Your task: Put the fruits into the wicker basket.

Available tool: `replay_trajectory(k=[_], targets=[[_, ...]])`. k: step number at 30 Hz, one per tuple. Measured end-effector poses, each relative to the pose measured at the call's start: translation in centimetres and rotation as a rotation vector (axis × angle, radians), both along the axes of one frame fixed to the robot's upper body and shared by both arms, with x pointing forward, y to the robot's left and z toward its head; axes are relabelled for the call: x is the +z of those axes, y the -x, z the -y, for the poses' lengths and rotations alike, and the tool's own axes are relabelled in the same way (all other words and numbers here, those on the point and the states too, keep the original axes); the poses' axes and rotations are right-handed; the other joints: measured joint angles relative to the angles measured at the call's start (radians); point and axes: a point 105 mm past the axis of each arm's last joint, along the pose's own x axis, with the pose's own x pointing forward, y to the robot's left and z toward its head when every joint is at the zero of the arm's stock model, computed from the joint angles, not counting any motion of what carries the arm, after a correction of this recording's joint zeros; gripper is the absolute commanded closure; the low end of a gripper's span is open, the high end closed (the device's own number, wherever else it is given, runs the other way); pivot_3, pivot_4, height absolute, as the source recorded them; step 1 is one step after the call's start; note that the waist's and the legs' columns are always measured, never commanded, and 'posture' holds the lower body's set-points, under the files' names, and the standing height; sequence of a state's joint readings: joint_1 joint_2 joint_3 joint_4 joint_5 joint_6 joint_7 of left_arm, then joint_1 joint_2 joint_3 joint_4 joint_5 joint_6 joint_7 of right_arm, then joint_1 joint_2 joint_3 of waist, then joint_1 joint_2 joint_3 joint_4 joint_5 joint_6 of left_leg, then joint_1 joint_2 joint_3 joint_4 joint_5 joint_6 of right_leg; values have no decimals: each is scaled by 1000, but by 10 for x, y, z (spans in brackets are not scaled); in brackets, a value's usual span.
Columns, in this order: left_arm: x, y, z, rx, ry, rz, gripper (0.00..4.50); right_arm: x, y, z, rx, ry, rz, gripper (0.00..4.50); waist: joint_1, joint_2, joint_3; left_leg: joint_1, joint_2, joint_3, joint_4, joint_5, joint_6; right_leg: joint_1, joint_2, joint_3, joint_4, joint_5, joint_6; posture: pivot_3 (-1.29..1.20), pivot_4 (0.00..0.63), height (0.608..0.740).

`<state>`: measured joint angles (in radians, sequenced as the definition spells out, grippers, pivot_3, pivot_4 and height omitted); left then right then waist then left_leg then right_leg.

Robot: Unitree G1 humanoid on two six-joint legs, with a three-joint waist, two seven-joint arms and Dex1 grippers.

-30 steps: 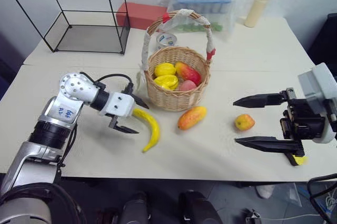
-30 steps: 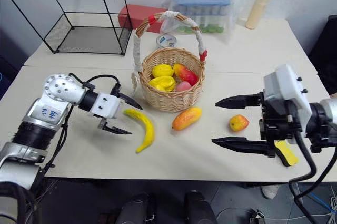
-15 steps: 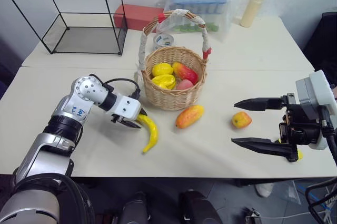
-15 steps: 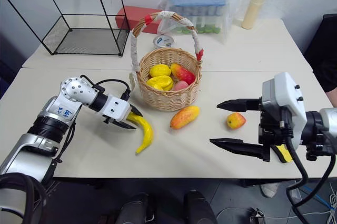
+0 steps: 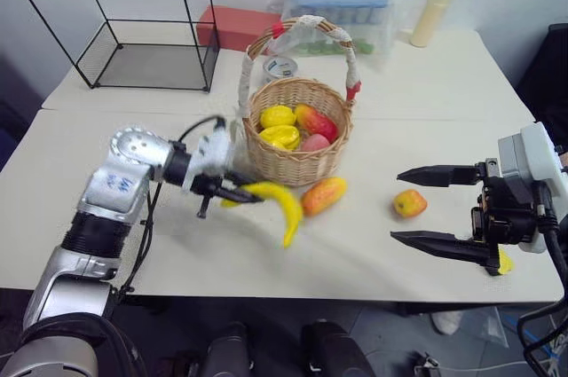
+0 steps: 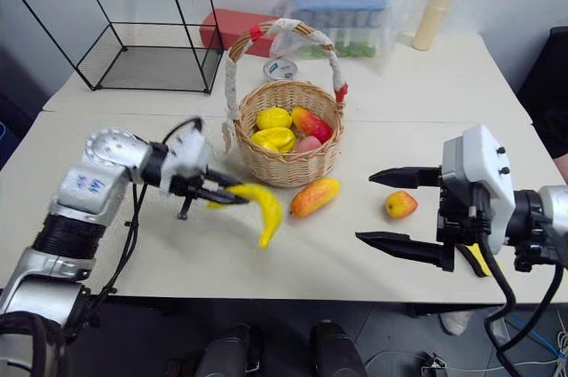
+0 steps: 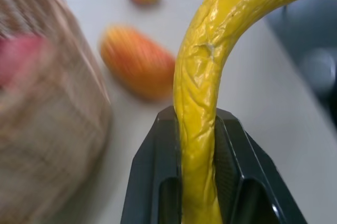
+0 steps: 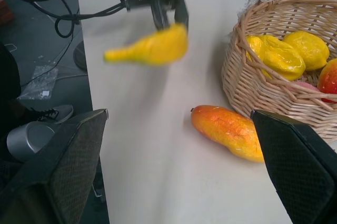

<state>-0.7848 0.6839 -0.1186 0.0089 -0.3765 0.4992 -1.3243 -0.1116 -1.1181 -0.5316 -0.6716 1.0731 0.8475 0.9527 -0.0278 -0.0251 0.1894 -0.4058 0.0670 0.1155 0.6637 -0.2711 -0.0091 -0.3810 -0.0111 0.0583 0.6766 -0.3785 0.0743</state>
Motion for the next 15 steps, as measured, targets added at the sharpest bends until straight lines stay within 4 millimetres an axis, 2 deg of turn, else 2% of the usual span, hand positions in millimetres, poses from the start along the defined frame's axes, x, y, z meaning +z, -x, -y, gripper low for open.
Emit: replay_trajectory(k=[2, 4, 7, 12, 14, 15], targets=[[24, -6, 9, 89, 68, -36, 4053, -1, 0, 0, -5, -8, 1, 0, 0, 0, 0, 1, 0, -1, 0, 0, 0, 3, 0, 0, -1, -1, 1, 0, 150, 740], [45, -21, 21, 236, 109, -91, 4053, -2, 0, -2, -2, -8, 8, 0, 0, 0, 0, 2, -1, -2, 1, 0, 0, 4, 1, 0, -2, -1, 3, 0, 150, 740], [62, -41, 31, 439, 112, -128, 4053, -1, -1, -3, -5, -9, 17, 0, -1, 0, 0, 2, -2, -2, 0, 0, 0, 4, 1, 1, -2, -1, 3, 0, 150, 740], [50, -55, 40, 612, 93, -240, 4053, 1, -4, -3, -18, -14, 38, 0, -4, 0, 0, 3, -1, -2, -1, 1, -3, 3, 2, 1, -2, -1, 3, 0, 150, 740], [45, -61, 40, 666, 86, -252, 3335, 1, -5, -3, -22, -17, 46, 0, -3, 0, 0, 3, -1, -2, -1, 1, -3, 3, 1, 1, -2, -1, 3, 0, 150, 740], [42, -63, 40, 694, 82, -257, 3143, 1, -5, -3, -23, -22, 48, 0, -2, 0, 0, 3, -1, -2, -1, 1, -3, 3, 1, 1, -2, -1, 3, 0, 150, 740]])
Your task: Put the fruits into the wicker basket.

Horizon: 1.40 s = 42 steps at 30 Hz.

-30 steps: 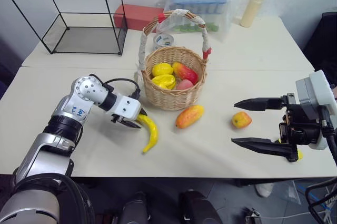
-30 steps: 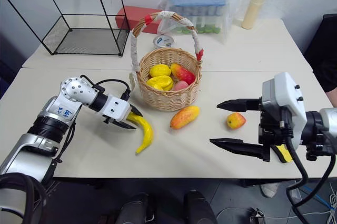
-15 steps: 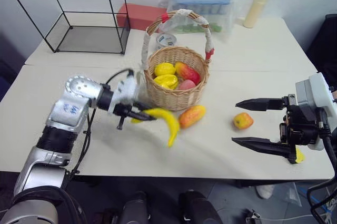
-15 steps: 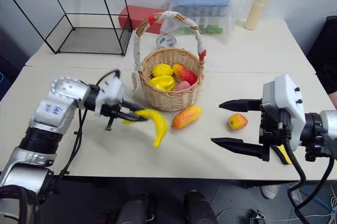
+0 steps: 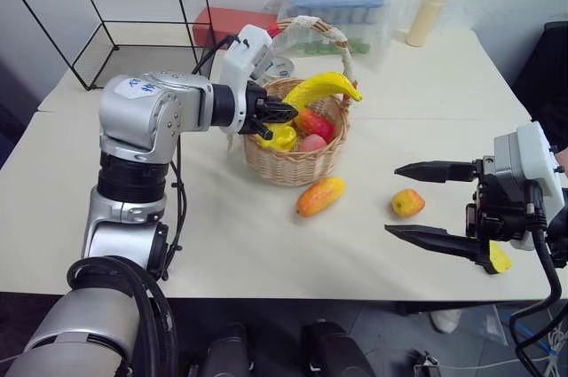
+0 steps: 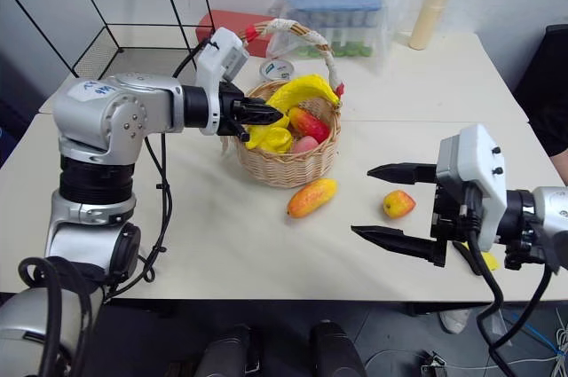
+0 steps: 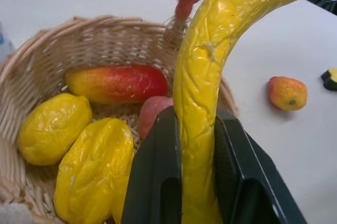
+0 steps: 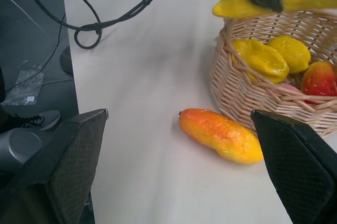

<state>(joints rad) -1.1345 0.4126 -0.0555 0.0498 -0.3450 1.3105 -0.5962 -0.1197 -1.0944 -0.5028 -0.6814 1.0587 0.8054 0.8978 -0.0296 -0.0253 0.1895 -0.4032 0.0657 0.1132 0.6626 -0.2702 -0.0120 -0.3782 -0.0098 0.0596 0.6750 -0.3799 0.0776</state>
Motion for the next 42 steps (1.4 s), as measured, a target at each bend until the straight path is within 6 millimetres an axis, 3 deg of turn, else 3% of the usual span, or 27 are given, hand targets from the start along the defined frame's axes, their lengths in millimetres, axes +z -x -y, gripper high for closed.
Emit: replay_trajectory(k=[5, 11, 15, 16, 18, 22, 25, 32, 34, 37, 42], targets=[[-1, -3, -6, 39, -40, 20, 1661, -1, -3, 1, -23, 4, 5, 0, 1, 0, 0, 0, 0, 0, 0, 0, 0, 0, 0, 0, 0, 0, 0, 0, 150, 740], [6, 2, -9, -53, 38, 131, 1661, -4, -7, 1, -42, 25, 21, 0, 1, 0, 0, 0, 0, 1, 0, 0, -1, 0, 0, 0, 0, 0, 0, 0, 150, 740], [31, 30, -13, -285, 153, 286, 1661, -8, -14, -1, -52, 63, 60, 0, -2, 0, 0, 1, 0, 2, -1, 0, -1, 0, -1, 0, 0, 0, 0, 0, 150, 740], [32, 45, -20, -390, 136, 335, 1661, -10, -18, -2, -51, 91, 93, 0, -6, 0, 0, 1, 1, 2, -1, 0, -2, 0, 0, 0, 0, 0, 0, 0, 150, 740], [14, 76, -45, -585, 19, 349, 1661, -20, -30, -5, -49, 177, 172, 0, -23, 1, 0, 7, 0, 5, -5, 0, -3, 2, -1, 1, -1, -1, -2, 0, 150, 740], [-16, 99, -62, -806, -144, 304, 1661, -46, -44, -12, 33, 345, 284, 0, -15, 0, 0, 6, 0, 4, -4, 1, -2, 2, -1, 1, -2, -1, -3, 0, 150, 740], [-27, 100, -68, -867, -267, 317, 1661, -64, -54, -26, 136, 440, 389, 0, -12, 0, 0, 6, -1, 5, -2, -1, 0, 3, -1, 2, -2, -1, -3, 0, 150, 740], [-31, 94, -63, -865, -273, 337, 1661, -111, -79, -63, 271, 513, 472, 0, -13, 0, 0, 3, 0, 5, 0, -1, 1, -1, -1, 1, 2, -1, -3, 0, 150, 740], [-31, 93, -63, -857, -271, 338, 1661, -114, -90, -69, 251, 514, 523, 0, -17, 0, 0, 3, 0, 5, 0, -1, 1, -2, -1, 1, 4, -1, -3, 0, 150, 740], [-31, 93, -62, -848, -272, 346, 1628, -114, -112, -69, 188, 561, 606, 594, -26, 0, 0, 4, 0, 5, 1, -1, 1, -2, -1, 1, 6, -1, -3, 0, 150, 740], [-31, 90, -62, -817, -265, 345, 1628, -114, -119, -71, 192, 578, 674, 2172, -24, -1, 0, 7, 0, 5, 1, -1, 1, 2, -2, 1, 6, -2, -3, 0, 150, 740]])
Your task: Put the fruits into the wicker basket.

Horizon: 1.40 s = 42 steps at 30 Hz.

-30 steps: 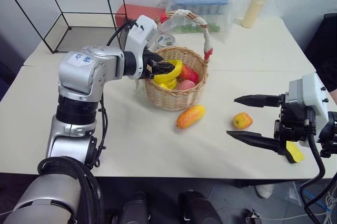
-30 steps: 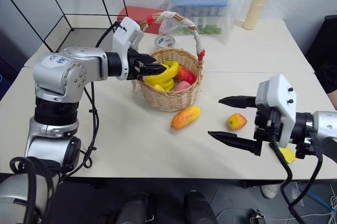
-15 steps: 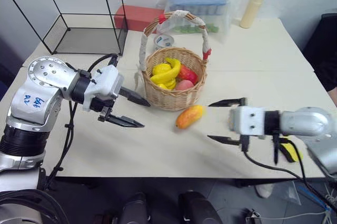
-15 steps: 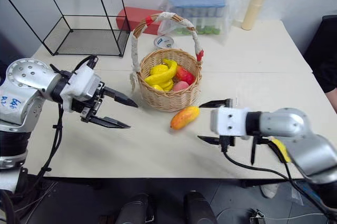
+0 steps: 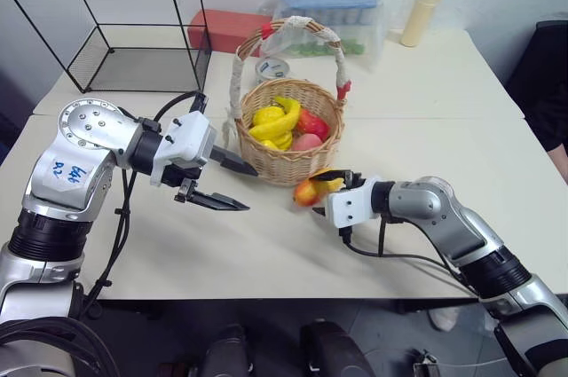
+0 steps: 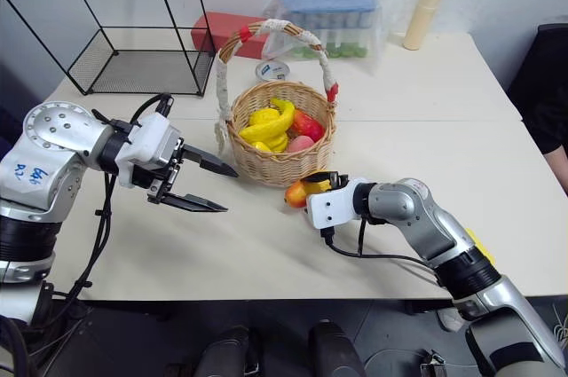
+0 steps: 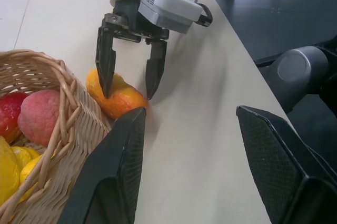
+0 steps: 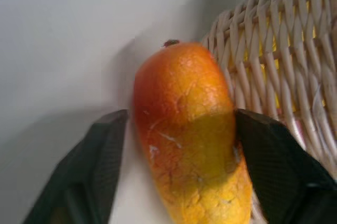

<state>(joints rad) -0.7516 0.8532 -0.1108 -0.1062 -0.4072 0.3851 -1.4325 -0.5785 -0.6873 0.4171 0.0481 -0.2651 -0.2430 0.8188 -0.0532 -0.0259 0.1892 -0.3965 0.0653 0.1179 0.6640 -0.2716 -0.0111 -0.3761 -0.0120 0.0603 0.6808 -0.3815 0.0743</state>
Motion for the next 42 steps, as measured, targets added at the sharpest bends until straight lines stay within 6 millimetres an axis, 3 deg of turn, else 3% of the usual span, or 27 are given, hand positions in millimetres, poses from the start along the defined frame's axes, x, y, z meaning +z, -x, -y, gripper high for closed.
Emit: replay_trajectory(k=[4, 8, 12, 15, 16, 18, 21, 23, 24, 27, 31, 35, 39, 42], targets=[[-1, -2, -1, 20, 10, -4, 1628, 2, 1, 1, 3, -13, 8, 2848, 0, 0, 0, 1, 0, 0, 0, 0, 0, 1, 0, 0, 1, 0, 0, 0, 150, 740], [0, -4, -3, 61, 38, -15, 1628, 3, 10, 6, -3, -57, -50, 2989, 0, 0, 0, 1, 0, 0, 0, 0, 0, 1, 0, 0, 1, 0, 0, 0, 150, 740], [5, -8, -12, 133, 94, -34, 1628, 18, 38, 7, 31, -188, -237, 2992, 0, 0, 0, 1, 0, 0, -1, 0, 0, 1, 0, 0, 1, 0, 0, 0, 150, 740], [2, -9, -15, 152, 102, -46, 1628, 50, 44, 9, 40, -284, -277, 2992, -6, 0, 0, 2, 1, 0, -1, 0, -1, 1, 0, 0, 2, 0, 0, 0, 150, 740], [2, -9, -15, 159, 106, -51, 1628, 71, 44, 9, 46, -328, -267, 2992, -6, 0, 0, 2, 2, 0, -1, 0, -1, 1, 1, 0, 2, 0, 0, 0, 150, 740], [5, -11, -18, 189, 134, -55, 1628, 128, 34, -9, 79, -445, -195, 2992, -13, 0, 0, 3, 2, 1, -2, 0, -2, 0, 1, 0, 3, 0, -1, 0, 150, 740], [6, -15, -21, 226, 159, -80, 1628, 157, 20, -28, 81, -507, -136, 2992, -13, 0, 0, 5, 2, 0, -2, 0, -3, -1, 1, 0, 6, -2, -4, 0, 150, 740], [5, -19, -23, 252, 177, -96, 1628, 152, 3, -37, 34, -506, -140, 2992, -13, 0, 0, 4, 1, 1, -2, 0, -3, -1, 1, 0, 6, -2, -4, 0, 150, 740], [7, -19, -23, 258, 190, -99, 1628, 143, -10, -41, -6, -491, -155, 2300, -12, 0, 0, 3, 1, 1, -2, -1, -3, -2, 0, 0, 6, -2, -5, 0, 150, 740], [9, -20, -23, 268, 209, -104, 1628, 116, -32, -41, -96, -447, -204, 1430, -4, 0, 0, -2, 0, 1, -1, -1, -2, -7, -1, 0, 6, -2, -4, 0, 150, 740], [10, -20, -22, 274, 226, -122, 1628, 109, -38, -37, -131, -423, -214, 75, -5, 0, 0, -13, 0, 1, 2, -1, -2, -18, -2, 0, 11, -2, -4, 0, 150, 740], [11, -21, -20, 276, 236, -118, 1628, 119, -28, -29, -129, -419, -200, 27, -6, 0, 0, -12, 1, 1, 1, 0, -3, -18, -1, 0, 12, -2, -4, 0, 150, 740], [12, -21, -14, 254, 252, -118, 1628, 142, -5, -5, -156, -503, -212, 27, -3, 0, 0, -12, 1, 0, 1, 0, -3, -17, -1, -1, 12, -2, -4, 0, 150, 740], [17, -21, -6, 217, 259, -103, 1628, 142, 21, 42, -250, -516, -297, 27, 14, 0, 0, -11, 1, -1, 1, -1, -3, -15, -1, -2, 9, -2, -4, 0, 150, 740]])
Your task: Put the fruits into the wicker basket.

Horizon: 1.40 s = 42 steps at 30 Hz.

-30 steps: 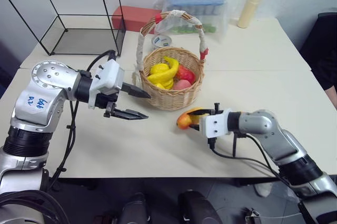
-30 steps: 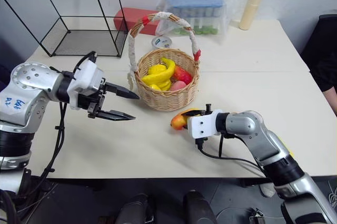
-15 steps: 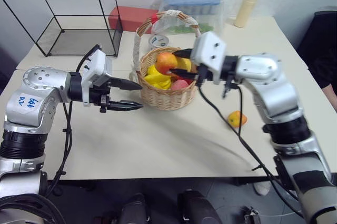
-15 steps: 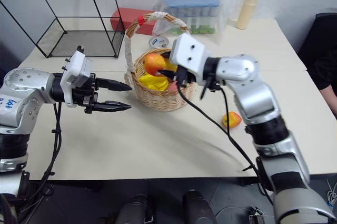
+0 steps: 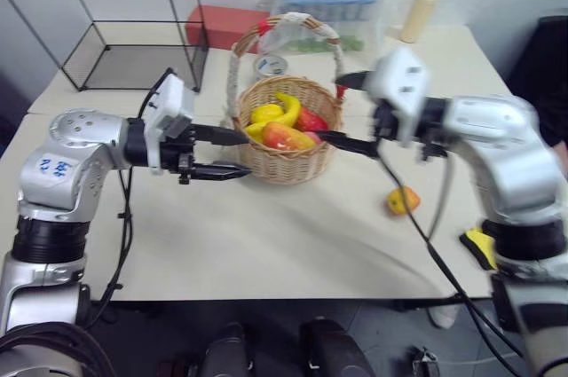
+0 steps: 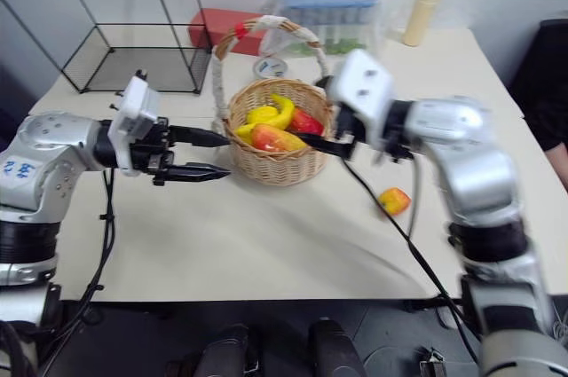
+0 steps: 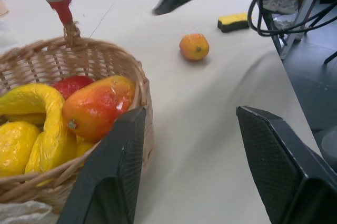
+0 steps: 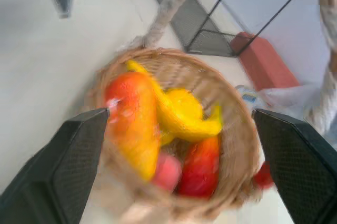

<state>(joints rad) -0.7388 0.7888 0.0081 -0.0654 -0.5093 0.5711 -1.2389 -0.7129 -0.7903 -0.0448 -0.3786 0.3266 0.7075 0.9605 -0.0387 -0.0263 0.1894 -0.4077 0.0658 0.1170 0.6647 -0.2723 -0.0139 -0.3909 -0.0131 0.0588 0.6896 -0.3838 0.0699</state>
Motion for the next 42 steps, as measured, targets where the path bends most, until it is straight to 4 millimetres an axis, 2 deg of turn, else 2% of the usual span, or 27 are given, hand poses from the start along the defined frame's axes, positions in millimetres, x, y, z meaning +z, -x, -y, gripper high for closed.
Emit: replay_trajectory(k=[1, 3, 6, 8, 10, 13, 15, 16, 17, 23, 27, 30, 35, 39, 41, 42], targets=[[1, -1, 2, -7, 2, 5, 1628, -3, 8, 19, -46, 22, -31, 27, 5, 0, 0, 0, -1, 0, -1, 0, 0, 0, 0, 0, -1, 0, 0, 0, 150, 740], [2, 0, 4, -24, 2, 7, 1628, -23, 22, 52, -127, 104, -123, 27, 11, -1, 0, 2, -1, 0, -1, -1, 1, 3, 0, 1, -3, 0, 0, 0, 150, 740], [4, 5, 15, -90, 15, 3, 1628, -72, 50, 89, -178, 238, -303, 27, 10, -1, 0, 4, 0, 0, -1, 0, 1, 8, 3, 1, -9, 1, 1, 0, 150, 740], [4, 8, 19, -121, 21, 0, 1628, -93, 63, 101, -195, 262, -393, 27, 1, -1, 0, 6, 1, 1, -2, 0, 1, 9, 4, 2, -9, 1, 2, 0, 150, 740], [4, 13, 27, -168, 32, -12, 1628, -101, 64, 105, -224, 253, -407, 27, -15, -1, 0, 9, 1, 1, -2, 1, 0, 12, 4, 3, -8, 1, 3, 0, 150, 740], [3, 22, 37, -237, 37, -39, 1120, -105, 52, 110, -312, 153, -383, 0, -22, -1, 0, 15, 1, 2, -3, 2, -1, 17, 5, 3, -9, 1, 3, 0, 150, 740], [5, 25, 40, -258, 39, -53, 511, -115, 42, 117, -382, 81, -403, 0, -18, -1, 0, 15, 1, 2, -4, 2, -1, 17, 4, 3, -9, 1, 3, 0, 150, 740], [6, 26, 40, -262, 36, -53, 134, -122, 39, 118, -403, 49, -422, 0, -17, -1, 0, 15, 1, 2, -4, 2, -1, 17, 4, 3, -9, 1, 3, 0, 150, 740], [6, 27, 41, -266, 34, -50, 28, -125, 36, 118, -412, 25, -428, 0, -17, -1, 0, 14, 1, 2, -4, 2, -1, 16, 4, 3, -9, 1, 3, 0, 150, 740], [6, 26, 42, -254, 18, 2, 28, -124, 9, 106, -442, -201, -438, 0, -17, -1, 0, 15, 1, 2, -5, 2, -1, 16, 4, 4, -9, 1, 3, 0, 150, 740], [4, 24, 41, -239, 4, 17, 28, -136, -1, 100, -451, -269, -507, 0, -16, -1, 0, 15, 1, 3, -5, 2, -1, 16, 4, 4, -10, 1, 3, 0, 150, 740], [4, 23, 41, -230, 0, 24, 0, -153, -4, 101, -482, -258, -563, 638, -14, -1, 0, 15, 0, 3, -5, 2, -1, 16, 3, 4, -10, 1, 3, 0, 150, 740], [4, 21, 39, -211, -5, 30, 0, -150, -1, 97, -467, -271, -570, 2037, -14, -1, 0, 15, 1, 2, -6, 1, -1, 16, 4, 4, -10, 1, 3, 0, 150, 740], [5, 17, 36, -183, -1, 33, 0, -146, 4, 89, -425, -275, -570, 2205, -16, -1, 0, 15, 1, 3, -7, 2, -1, 16, 4, 4, -10, 1, 3, 0, 150, 740], [6, 12, 30, -145, 9, 24, 0, -129, 6, 71, -332, -297, -544, 2205, -22, 0, 0, 16, 1, 3, -8, 2, -2, 15, 4, 4, -10, 1, 3, 0, 150, 740], [6, 8, 25, -119, 12, 19, 0, -110, 3, 58, -273, -321, -511, 2205, -26, 0, 1, 16, 1, 4, -9, 2, -3, 15, 4, 5, -10, 1, 3, 0, 150, 740]])
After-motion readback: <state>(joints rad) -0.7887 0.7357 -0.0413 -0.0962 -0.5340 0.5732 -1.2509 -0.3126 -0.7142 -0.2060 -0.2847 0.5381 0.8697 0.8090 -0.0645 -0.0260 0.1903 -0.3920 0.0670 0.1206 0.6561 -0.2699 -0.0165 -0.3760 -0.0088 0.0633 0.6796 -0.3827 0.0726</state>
